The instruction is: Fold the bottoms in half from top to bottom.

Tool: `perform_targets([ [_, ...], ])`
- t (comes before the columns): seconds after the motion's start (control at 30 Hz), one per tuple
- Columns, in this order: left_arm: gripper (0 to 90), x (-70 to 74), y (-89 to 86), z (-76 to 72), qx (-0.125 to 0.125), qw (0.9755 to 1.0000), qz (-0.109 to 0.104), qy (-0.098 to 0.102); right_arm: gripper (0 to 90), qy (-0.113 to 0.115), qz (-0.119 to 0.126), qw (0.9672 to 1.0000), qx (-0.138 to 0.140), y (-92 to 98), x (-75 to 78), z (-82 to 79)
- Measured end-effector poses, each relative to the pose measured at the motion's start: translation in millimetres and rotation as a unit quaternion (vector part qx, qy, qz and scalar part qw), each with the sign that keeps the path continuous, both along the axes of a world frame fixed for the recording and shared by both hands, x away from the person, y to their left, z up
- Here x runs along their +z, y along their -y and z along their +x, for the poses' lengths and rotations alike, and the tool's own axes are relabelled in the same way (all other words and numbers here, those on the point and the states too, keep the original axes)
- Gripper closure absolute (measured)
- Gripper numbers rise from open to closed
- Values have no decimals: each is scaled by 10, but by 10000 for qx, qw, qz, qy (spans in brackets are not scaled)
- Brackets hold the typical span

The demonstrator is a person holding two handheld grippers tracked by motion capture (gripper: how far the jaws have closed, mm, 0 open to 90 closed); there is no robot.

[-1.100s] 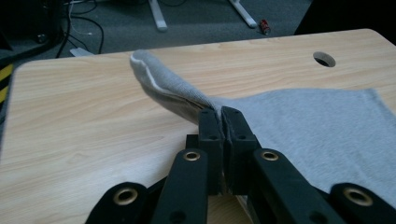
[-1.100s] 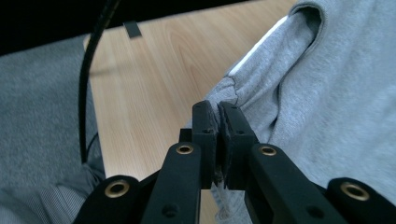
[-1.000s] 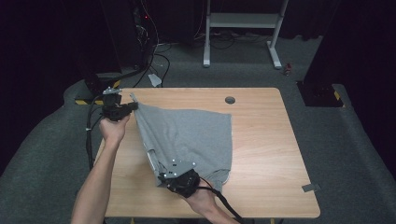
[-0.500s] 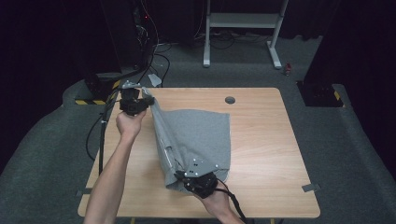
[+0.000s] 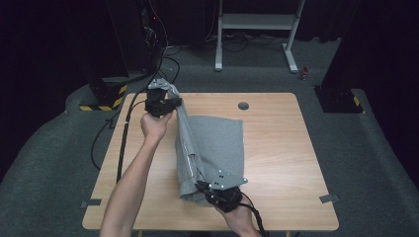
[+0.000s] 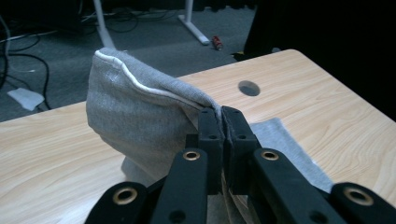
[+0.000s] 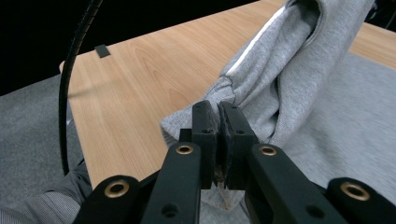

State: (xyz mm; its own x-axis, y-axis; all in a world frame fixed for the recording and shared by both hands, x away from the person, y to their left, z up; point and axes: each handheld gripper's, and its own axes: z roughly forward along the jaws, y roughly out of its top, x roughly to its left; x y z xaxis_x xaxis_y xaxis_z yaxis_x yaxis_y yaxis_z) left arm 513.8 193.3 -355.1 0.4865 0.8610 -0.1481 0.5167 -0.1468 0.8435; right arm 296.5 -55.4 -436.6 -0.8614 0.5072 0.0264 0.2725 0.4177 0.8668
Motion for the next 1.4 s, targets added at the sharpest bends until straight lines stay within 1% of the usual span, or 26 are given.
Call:
perform_targets([
  [0.03,869,-4,26,11,-3,10000,-32,17,855,40,11,10000,-36,31,0,-9],
  [0.1,868,-29,113,34,-30,9999,-165,-4,855,57,0,9999,-114,81,-1,-27],
  [0.13,869,-48,164,50,-75,9999,-137,8,855,52,31,9998,-198,149,-15,-37],
  [0.17,869,-73,220,64,-93,9998,-163,-10,855,52,31,9998,-198,149,-15,-37],
  [0.2,869,-99,267,78,-123,9998,-174,-25,855,31,34,9996,-285,218,-45,-46],
  [0.23,869,-123,306,93,-156,9997,-178,-53,855,31,34,9996,-285,218,-45,-46],
  [0.33,868,-189,431,121,-232,9995,-193,-73,855,-26,6,9990,-437,326,-117,-53],
  [0.37,869,-200,458,123,-232,9995,-224,-72,854,-72,25,9987,-501,368,-140,-55],
  [0.5,869,-263,584,142,-272,9993,-247,-60,854,-137,83,9977,-653,472,-197,-68],
  [0.57,868,-329,680,143,-300,9992,-257,-50,853,-162,92,9971,-733,516,-239,-84],
  [0.63,868,-420,762,149,-333,9990,-281,-95,853,-256,68,9960,-847,576,-321,-101],
  [0.7,867,-516,820,161,-356,9989,-262,-156,852,-304,-3,9950,-947,615,-382,-113],
  [0.73,867,-560,845,160,-348,9989,-277,-145,852,-312,-51,9947,-980,636,-411,-117],
  [0.77,867,-602,863,163,-360,9990,-249,-130,851,-340,-79,9943,-1007,651,-436,-121],
  [0.8,867,-638,876,169,-382,9989,-213,-157,850,-385,-184,9937,-1034,674,-478,-119],
  [0.83,867,-675,891,174,-365,9989,-224,-182,850,-385,-184,9937,-1034,674,-478,-119],
  [0.93,866,-788,932,186,-383,9987,-247,-238,848,-410,-341,9927,-1080,690,-530,-123],
  [1.0,864,-876,975,193,-436,9984,-197,-299,846,-403,-464,9919,-1112,693,-564,-136],
  [1.03,862,-905,991,192,-425,9983,-221,-325,845,-412,-536,9914,-1121,694,-589,-141],
  [1.13,854,-1008,1025,189,-468,9980,-159,-393,835,-487,-677,9902,-1117,703,-645,-139],
  [1.23,848,-1109,1028,176,-415,9982,43,-439,824,-519,-707,9903,-1080,705,-650,-127],
  [1.27,845,-1128,1020,173,-413,9981,62,-451,814,-567,-737,9903,-1029,701,-650,-115],
  [1.33,840,-1176,999,160,-407,9979,78,-493,803,-582,-749,9907,-978,697,-649,-101],
  [1.4,826,-1203,984,156,-418,9975,96,-553,774,-613,-780,9907,-929,692,-649,-87],
])
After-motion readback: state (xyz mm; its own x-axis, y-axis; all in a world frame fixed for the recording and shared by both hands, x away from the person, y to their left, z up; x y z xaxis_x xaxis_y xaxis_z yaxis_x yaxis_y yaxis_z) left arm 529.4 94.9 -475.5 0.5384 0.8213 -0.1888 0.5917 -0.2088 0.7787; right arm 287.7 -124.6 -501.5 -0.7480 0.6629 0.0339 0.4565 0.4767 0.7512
